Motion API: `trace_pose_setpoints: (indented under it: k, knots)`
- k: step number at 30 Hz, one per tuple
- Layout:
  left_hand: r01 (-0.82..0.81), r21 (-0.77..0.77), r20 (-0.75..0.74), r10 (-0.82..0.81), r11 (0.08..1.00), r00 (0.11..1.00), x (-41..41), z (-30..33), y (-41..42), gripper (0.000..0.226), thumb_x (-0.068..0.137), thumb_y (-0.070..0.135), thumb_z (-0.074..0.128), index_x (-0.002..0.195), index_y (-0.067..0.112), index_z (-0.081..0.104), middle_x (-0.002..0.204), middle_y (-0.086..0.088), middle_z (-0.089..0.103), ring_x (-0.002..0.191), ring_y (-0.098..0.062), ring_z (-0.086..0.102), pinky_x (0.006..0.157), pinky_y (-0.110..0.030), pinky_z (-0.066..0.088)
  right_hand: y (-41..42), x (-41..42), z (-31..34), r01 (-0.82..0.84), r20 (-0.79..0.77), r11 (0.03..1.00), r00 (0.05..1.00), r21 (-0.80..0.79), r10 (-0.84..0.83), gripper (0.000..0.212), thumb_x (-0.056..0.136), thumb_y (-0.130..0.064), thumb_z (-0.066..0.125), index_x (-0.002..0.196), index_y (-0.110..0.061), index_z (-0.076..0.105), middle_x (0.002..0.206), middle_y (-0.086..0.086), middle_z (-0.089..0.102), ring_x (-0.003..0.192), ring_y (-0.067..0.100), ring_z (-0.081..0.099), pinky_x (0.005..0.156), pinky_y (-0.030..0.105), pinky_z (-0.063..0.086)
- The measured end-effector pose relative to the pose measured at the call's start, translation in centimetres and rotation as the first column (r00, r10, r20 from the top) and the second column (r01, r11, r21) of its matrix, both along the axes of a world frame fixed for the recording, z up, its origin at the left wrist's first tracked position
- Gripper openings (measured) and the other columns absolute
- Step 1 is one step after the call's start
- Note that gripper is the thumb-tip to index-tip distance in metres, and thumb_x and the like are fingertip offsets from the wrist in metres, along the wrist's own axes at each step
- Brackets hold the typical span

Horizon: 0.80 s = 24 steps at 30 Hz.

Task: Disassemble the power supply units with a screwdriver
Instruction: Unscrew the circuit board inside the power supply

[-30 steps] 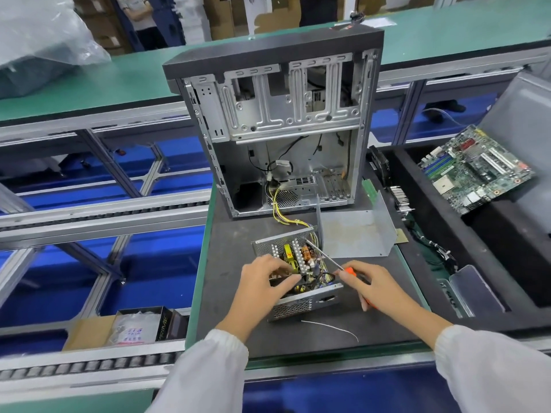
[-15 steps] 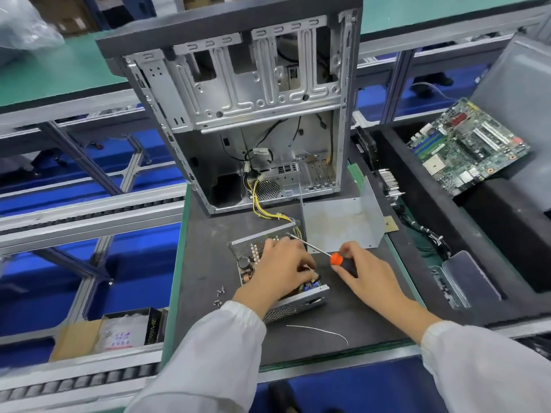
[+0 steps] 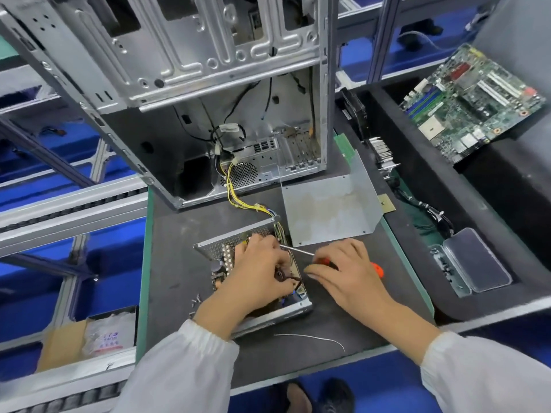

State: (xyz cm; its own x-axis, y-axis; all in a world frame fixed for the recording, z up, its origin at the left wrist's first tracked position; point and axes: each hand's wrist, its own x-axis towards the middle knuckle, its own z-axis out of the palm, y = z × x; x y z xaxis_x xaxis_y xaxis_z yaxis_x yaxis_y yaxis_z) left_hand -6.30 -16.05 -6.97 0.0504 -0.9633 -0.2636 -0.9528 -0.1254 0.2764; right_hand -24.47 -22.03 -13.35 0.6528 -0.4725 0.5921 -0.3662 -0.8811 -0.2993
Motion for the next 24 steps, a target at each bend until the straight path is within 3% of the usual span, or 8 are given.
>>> trace_pose_setpoints:
  k: [3,5,9,14,18,24]
  knots:
    - [-0.001,-0.058,-0.054,-0.002,0.998,0.999,0.2,-0.3,0.6,0.022,0.077,0.038,0.068,0.069,0.033,0.049,0.092,0.012,0.041,0.095,-0.01,0.027,0.081,-0.031,0.019,0.1,0.5,0.3,-0.106,-0.03,0.993,0.994,0.045,0.107,0.012,0.087,-0.023,0.065,0.089,-0.019,0.076,0.089,-0.005,0.067,0.091,0.015,0.049,0.09,0.032,0.033]
    - [-0.006,-0.077,-0.076,0.0,0.997,0.997,0.2,-0.4,0.7,0.027,0.075,0.036,0.069,0.064,0.035,0.045,0.092,0.014,0.042,0.095,-0.009,0.028,0.079,-0.031,0.018,-0.4,0.4,0.6,-0.172,-0.059,0.975,0.982,0.142,0.181,0.01,0.085,-0.022,0.068,0.093,-0.022,0.075,0.09,-0.01,0.065,0.092,0.013,0.047,0.095,0.03,0.029]
    - [-0.009,-0.116,-0.041,0.004,0.993,0.999,0.0,-0.6,0.7,0.036,0.071,0.037,0.069,0.055,0.037,0.037,0.086,0.016,0.044,0.093,-0.007,0.03,0.08,-0.031,0.015,-1.3,0.2,1.2,-0.222,-0.251,0.926,0.919,0.305,0.303,0.019,0.083,-0.035,0.068,0.1,-0.03,0.071,0.088,-0.017,0.062,0.094,0.01,0.048,0.107,0.034,0.022]
    - [-0.005,-0.093,-0.012,0.004,0.996,1.0,-0.1,-0.3,0.7,0.032,0.069,0.037,0.064,0.054,0.032,0.036,0.078,0.016,0.041,0.089,-0.006,0.027,0.088,-0.032,0.016,-1.1,2.1,2.0,-0.221,-0.337,0.9,0.873,0.375,0.354,0.005,0.078,-0.029,0.069,0.082,-0.026,0.068,0.075,-0.013,0.058,0.084,0.014,0.047,0.093,0.038,0.028]
    - [-0.026,-0.032,-0.168,0.02,0.999,0.986,-0.1,0.7,0.7,0.014,0.067,0.037,0.041,0.055,0.03,0.037,0.079,0.011,0.047,0.093,-0.006,0.032,0.09,-0.03,0.015,-1.4,2.7,1.8,-0.239,-0.357,0.893,0.853,0.381,0.38,0.008,0.076,-0.022,0.068,0.083,-0.021,0.069,0.076,-0.007,0.061,0.086,0.017,0.053,0.096,0.036,0.026]
    - [-0.143,-0.031,-0.358,0.122,0.989,0.926,0.0,0.8,0.8,0.031,0.076,0.029,0.033,0.051,0.021,0.051,0.08,0.008,0.056,0.094,-0.001,0.042,0.095,-0.031,0.018,-1.8,2.5,1.9,-0.274,-0.281,0.866,0.868,0.418,0.41,0.011,0.08,-0.03,0.072,0.073,-0.021,0.071,0.07,-0.007,0.062,0.08,0.016,0.058,0.097,0.031,0.027]
